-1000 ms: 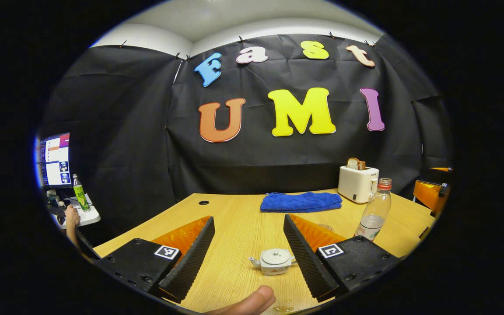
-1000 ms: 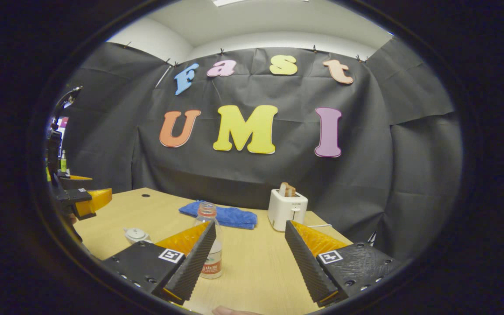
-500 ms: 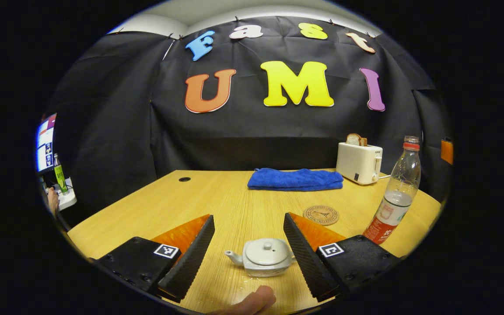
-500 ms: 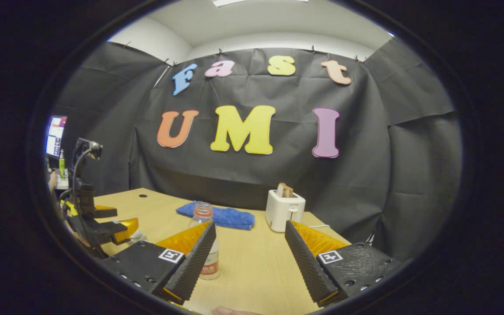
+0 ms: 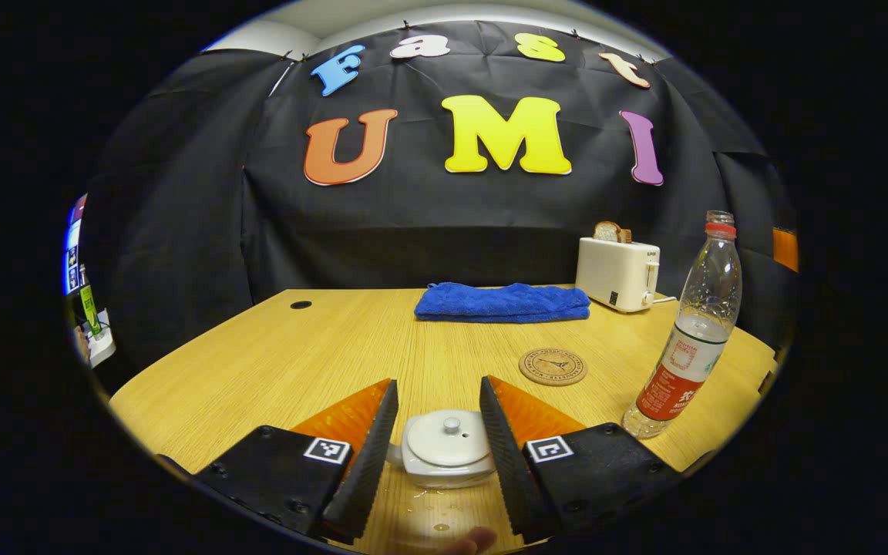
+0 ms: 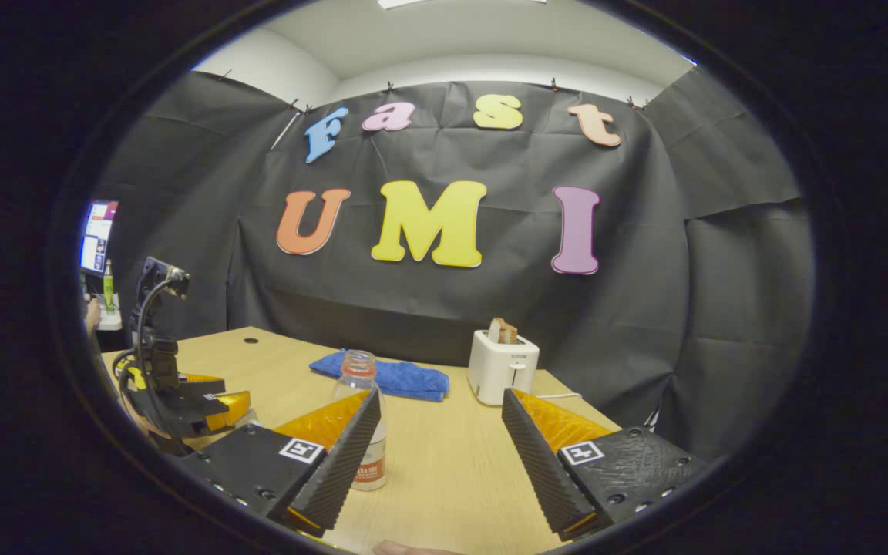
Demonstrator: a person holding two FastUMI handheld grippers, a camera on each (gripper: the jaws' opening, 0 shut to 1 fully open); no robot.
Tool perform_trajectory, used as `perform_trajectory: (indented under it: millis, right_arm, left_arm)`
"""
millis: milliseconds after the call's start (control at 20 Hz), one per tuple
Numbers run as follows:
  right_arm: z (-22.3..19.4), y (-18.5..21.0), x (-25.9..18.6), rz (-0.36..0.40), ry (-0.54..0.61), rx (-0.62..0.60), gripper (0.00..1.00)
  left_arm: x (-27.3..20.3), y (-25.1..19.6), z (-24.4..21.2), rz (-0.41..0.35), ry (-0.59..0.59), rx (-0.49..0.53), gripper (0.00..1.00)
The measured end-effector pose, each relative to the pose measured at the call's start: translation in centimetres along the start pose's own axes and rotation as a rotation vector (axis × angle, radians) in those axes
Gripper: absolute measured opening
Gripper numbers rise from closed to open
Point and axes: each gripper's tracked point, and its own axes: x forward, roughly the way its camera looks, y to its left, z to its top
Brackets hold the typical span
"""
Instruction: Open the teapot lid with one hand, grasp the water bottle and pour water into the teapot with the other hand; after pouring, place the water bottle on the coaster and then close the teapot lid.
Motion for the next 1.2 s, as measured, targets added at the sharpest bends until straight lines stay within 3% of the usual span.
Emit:
perform_trajectory:
  millis: [50, 500, 650, 700, 1050, 1200]
  right_arm:
    - [0.0, 0.0, -0.1, -0.001, 0.0, 0.0, 0.95]
    - [-0.1, -0.1, 0.2, -0.007, 0.005, -0.002, 0.95]
    - [-0.5, 0.0, 0.2, -0.004, 0.011, -0.007, 0.95]
    - [-0.5, 0.2, 0.3, -0.002, 0.011, -0.009, 0.98]
    - [-1.4, 1.1, 0.6, 0.009, 0.026, -0.027, 0.98]
    - [-2.0, 1.8, 0.7, 0.019, 0.039, -0.036, 0.95]
  left_arm:
    - [0.1, -0.1, -0.1, -0.007, 0.001, 0.003, 0.59]
    - [0.2, 0.0, 0.2, -0.016, -0.014, 0.013, 0.23]
    - [0.2, -0.2, 0.4, -0.023, -0.022, 0.02, 0.18]
    - [0.2, -0.1, 0.5, -0.022, -0.023, 0.021, 0.12]
    - [-0.9, 1.1, 1.5, 0.006, -0.017, 0.002, 0.08]
    - [-2.0, 1.8, 4.4, 0.012, -0.098, 0.0, 0.08]
